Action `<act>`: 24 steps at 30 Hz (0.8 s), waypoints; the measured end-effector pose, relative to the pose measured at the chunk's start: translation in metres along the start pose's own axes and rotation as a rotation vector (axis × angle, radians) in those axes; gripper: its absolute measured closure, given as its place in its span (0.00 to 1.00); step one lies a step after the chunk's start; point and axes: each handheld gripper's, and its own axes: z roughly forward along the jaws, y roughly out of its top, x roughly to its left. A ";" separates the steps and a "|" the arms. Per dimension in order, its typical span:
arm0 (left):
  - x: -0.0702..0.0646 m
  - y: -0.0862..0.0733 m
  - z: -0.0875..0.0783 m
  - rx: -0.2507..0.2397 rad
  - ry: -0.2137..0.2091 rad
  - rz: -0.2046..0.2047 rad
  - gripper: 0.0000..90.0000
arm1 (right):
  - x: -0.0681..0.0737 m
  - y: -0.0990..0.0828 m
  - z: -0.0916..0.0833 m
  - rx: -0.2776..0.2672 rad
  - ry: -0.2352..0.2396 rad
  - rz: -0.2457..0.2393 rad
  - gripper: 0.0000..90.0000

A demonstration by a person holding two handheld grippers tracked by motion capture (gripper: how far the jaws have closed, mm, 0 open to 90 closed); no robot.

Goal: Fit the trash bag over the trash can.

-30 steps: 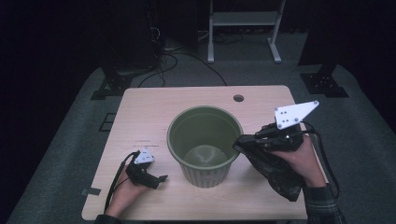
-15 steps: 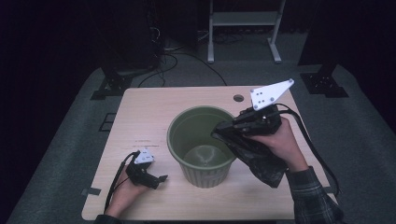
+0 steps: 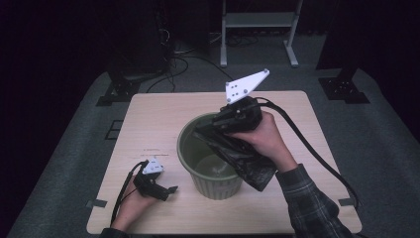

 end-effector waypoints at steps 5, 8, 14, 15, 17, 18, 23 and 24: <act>0.000 0.000 0.000 0.000 0.000 0.000 0.00 | -0.004 0.014 0.019 -0.023 0.015 -0.001 1.00; 0.000 0.000 0.000 0.000 0.000 0.000 0.00 | -0.005 0.023 0.030 -0.030 0.026 -0.009 1.00; 0.000 0.000 0.000 0.000 0.000 0.000 0.00 | -0.008 0.039 0.052 -0.051 0.050 -0.017 1.00; 0.000 0.000 0.000 0.000 0.000 0.000 0.00 | -0.008 0.041 0.055 -0.052 0.054 -0.016 1.00; 0.000 0.000 0.000 0.001 -0.001 0.001 0.00 | -0.008 0.046 0.061 -0.049 0.062 -0.019 1.00; 0.000 0.000 0.000 0.001 -0.001 0.001 0.00 | -0.008 0.047 0.064 -0.051 0.064 -0.022 1.00; 0.000 0.000 0.000 0.002 -0.003 0.002 0.00 | -0.010 0.050 0.071 -0.055 0.067 -0.023 1.00; 0.000 0.000 0.000 0.001 -0.003 0.001 0.00 | -0.009 0.049 0.071 -0.042 0.065 -0.021 1.00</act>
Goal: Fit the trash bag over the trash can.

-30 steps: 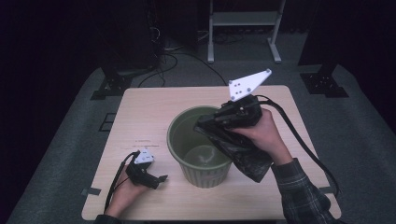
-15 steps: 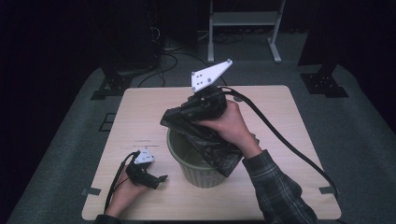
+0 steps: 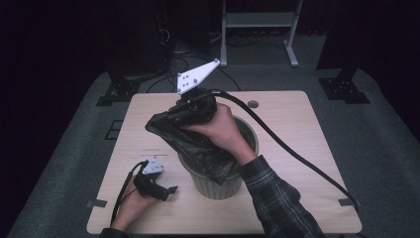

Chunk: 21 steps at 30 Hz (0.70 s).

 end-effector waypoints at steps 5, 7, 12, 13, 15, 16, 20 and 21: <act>0.000 0.000 0.000 0.000 0.000 -0.002 0.00 | -0.001 -0.010 -0.013 0.020 -0.042 0.016 1.00; 0.000 0.000 0.000 0.000 0.000 0.001 0.00 | -0.003 -0.016 -0.022 0.023 -0.057 0.030 1.00; 0.000 0.000 0.000 -0.001 0.001 0.000 0.00 | -0.005 -0.028 -0.043 0.033 -0.098 0.048 1.00; 0.000 0.000 0.000 -0.001 0.001 0.001 0.00 | -0.005 -0.030 -0.047 0.031 -0.101 0.056 1.00; 0.000 0.000 0.000 -0.001 0.001 0.000 0.00 | -0.005 -0.035 -0.054 0.037 -0.116 0.061 1.00; 0.000 0.000 0.000 -0.001 0.001 0.001 0.00 | -0.005 -0.038 -0.058 0.038 -0.120 0.066 1.00; 0.000 0.000 0.000 -0.001 0.001 0.000 0.00 | -0.001 -0.047 -0.064 0.060 -0.122 0.072 0.99; 0.000 0.000 0.000 -0.001 0.002 0.001 0.00 | -0.001 -0.050 -0.065 0.076 -0.115 0.076 0.99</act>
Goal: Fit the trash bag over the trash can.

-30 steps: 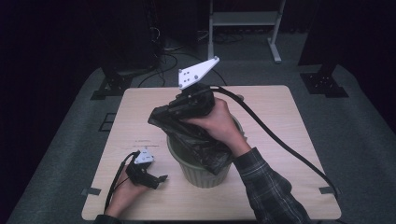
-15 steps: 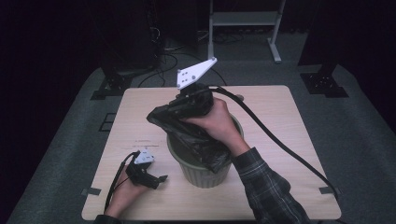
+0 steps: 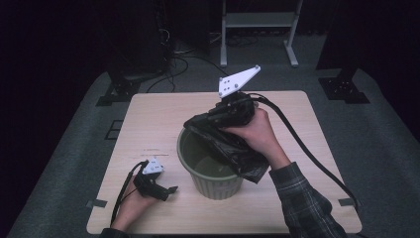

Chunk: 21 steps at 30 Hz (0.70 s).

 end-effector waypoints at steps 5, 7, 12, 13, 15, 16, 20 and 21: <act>0.000 0.000 0.000 0.000 -0.001 -0.001 0.00 | 0.000 -0.014 -0.002 0.044 -0.010 0.005 0.99; 0.000 0.000 0.000 0.000 -0.001 -0.001 0.00 | 0.000 -0.018 -0.002 0.066 -0.019 0.005 0.99; 0.000 0.000 0.000 0.000 -0.001 -0.001 0.00 | -0.002 -0.031 -0.008 0.062 -0.019 0.020 0.99; 0.000 0.000 0.000 0.000 -0.001 -0.001 0.00 | -0.002 -0.033 -0.010 0.057 -0.012 0.028 0.99; 0.000 0.000 0.000 0.000 -0.001 -0.001 0.00 | -0.003 -0.037 -0.013 0.082 -0.022 0.031 0.99; 0.000 0.000 0.000 0.000 -0.001 -0.001 0.00 | -0.004 -0.039 -0.014 0.078 -0.023 0.032 0.98; 0.000 0.000 0.000 0.000 -0.001 -0.001 0.00 | -0.006 -0.048 -0.018 0.087 -0.025 0.050 0.94; 0.000 0.000 0.000 0.000 -0.001 -0.001 0.00 | -0.006 -0.049 -0.019 0.083 -0.023 0.052 0.92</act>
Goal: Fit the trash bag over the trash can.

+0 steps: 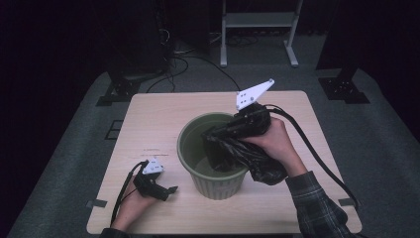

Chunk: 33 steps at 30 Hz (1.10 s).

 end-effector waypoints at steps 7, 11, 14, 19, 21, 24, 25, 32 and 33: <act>0.000 0.000 0.000 0.000 0.000 0.000 0.00 | -0.004 -0.004 -0.014 -0.031 -0.067 0.028 0.51; 0.000 0.000 0.000 0.000 0.000 0.000 0.00 | 0.000 -0.002 -0.028 -0.065 -0.084 0.030 0.46; 0.000 0.000 0.000 0.000 0.000 0.000 0.00 | 0.003 -0.005 -0.037 -0.095 -0.094 0.027 0.46; 0.000 0.000 0.000 0.000 0.000 0.000 0.00 | 0.007 -0.022 -0.050 -0.110 -0.113 0.056 0.44; 0.000 0.000 0.000 0.000 0.000 0.000 0.00 | 0.007 -0.024 -0.052 -0.108 -0.116 0.065 0.44; 0.000 0.000 0.000 0.000 0.000 0.000 0.00 | 0.010 -0.039 -0.063 -0.134 -0.127 0.083 0.44; 0.000 0.000 0.000 0.000 0.000 0.000 0.00 | 0.011 -0.043 -0.066 -0.136 -0.133 0.087 0.44; 0.000 0.000 0.000 0.000 0.000 0.000 0.00 | 0.018 -0.073 -0.090 -0.170 -0.167 0.125 0.44; 0.000 0.000 0.000 0.000 0.000 0.000 0.00 | 0.018 -0.076 -0.092 -0.177 -0.168 0.131 0.44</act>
